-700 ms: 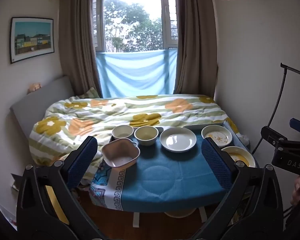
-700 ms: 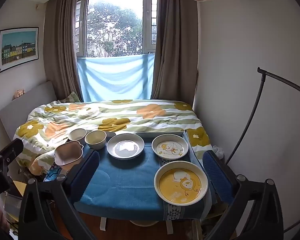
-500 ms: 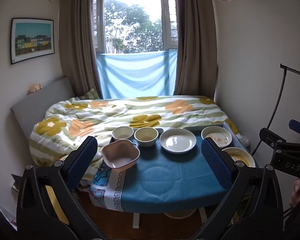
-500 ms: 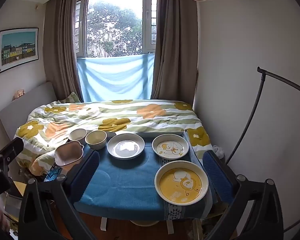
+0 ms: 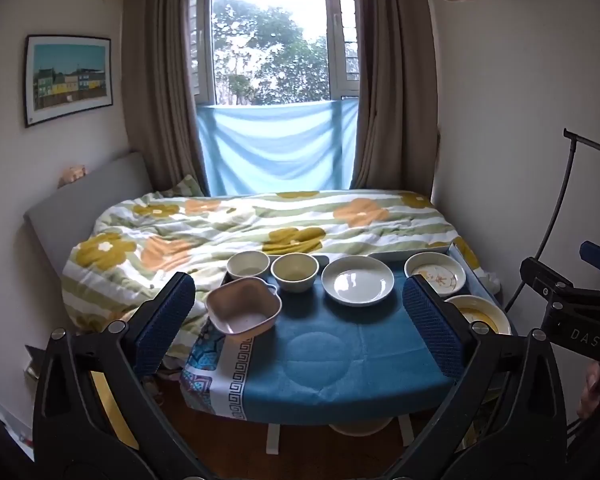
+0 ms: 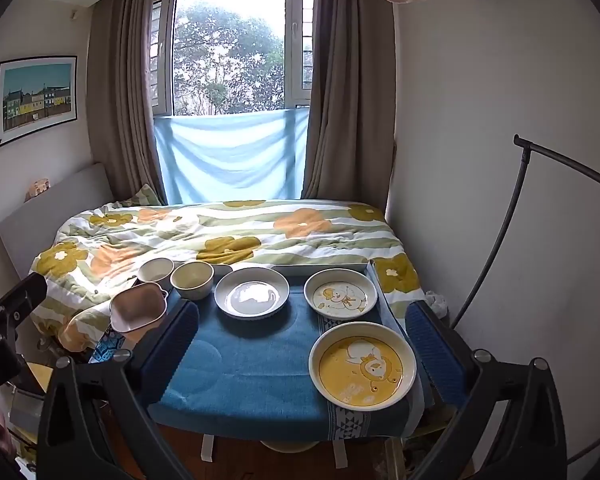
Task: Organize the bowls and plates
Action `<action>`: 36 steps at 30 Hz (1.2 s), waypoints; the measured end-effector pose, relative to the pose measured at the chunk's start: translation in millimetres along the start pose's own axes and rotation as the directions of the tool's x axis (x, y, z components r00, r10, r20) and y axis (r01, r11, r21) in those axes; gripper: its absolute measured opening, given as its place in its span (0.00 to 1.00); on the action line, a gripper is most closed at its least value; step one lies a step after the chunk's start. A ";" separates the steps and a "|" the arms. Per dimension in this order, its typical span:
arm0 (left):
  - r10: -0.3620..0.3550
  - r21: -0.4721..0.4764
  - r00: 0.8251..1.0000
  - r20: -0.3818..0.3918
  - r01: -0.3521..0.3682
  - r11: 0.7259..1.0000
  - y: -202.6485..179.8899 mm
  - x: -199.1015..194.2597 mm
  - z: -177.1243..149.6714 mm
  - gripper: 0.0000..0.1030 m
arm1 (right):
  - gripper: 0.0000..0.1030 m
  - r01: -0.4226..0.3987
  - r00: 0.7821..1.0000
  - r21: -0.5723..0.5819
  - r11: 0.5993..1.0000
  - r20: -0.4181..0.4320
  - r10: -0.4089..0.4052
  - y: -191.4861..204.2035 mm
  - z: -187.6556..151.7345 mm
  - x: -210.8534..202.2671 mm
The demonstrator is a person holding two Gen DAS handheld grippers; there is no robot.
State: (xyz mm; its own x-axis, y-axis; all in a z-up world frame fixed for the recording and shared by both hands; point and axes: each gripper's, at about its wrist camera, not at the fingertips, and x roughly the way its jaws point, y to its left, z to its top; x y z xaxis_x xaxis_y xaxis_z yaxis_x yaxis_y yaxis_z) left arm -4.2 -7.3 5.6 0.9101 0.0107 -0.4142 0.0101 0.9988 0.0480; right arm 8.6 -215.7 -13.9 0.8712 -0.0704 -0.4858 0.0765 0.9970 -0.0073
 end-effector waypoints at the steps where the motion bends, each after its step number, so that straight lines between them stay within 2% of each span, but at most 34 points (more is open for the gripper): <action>1: 0.000 0.000 1.000 0.000 0.000 1.000 -0.2 -0.2 -0.2 1.00 | 1.00 0.001 1.000 0.000 1.000 -0.001 -0.001 -0.3 0.4 -0.1; 16: -0.017 -0.018 1.000 -0.001 0.017 1.000 2.7 -1.0 1.8 1.00 | 1.00 0.020 1.000 0.001 1.000 -0.003 -0.020 -0.2 -1.7 -4.8; 24: 0.024 -0.028 1.000 0.001 -0.024 0.999 8.7 1.8 1.8 1.00 | 1.00 0.017 1.000 -0.004 1.000 -0.003 -0.017 1.9 -0.8 -5.1; 36: 0.046 -0.032 0.999 0.004 -0.046 0.998 19.5 9.0 -0.3 1.00 | 1.00 0.012 1.000 -0.016 1.000 0.000 -0.012 15.4 2.2 2.0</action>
State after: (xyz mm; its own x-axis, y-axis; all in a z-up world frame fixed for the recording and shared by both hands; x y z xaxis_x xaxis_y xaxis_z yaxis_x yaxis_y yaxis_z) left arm 4.1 12.2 2.6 0.9114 0.0563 -0.4077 -0.0448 0.9983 0.0377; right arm 12.6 -200.6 -13.1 0.8702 -0.0821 -0.4858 0.0788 0.9965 -0.0273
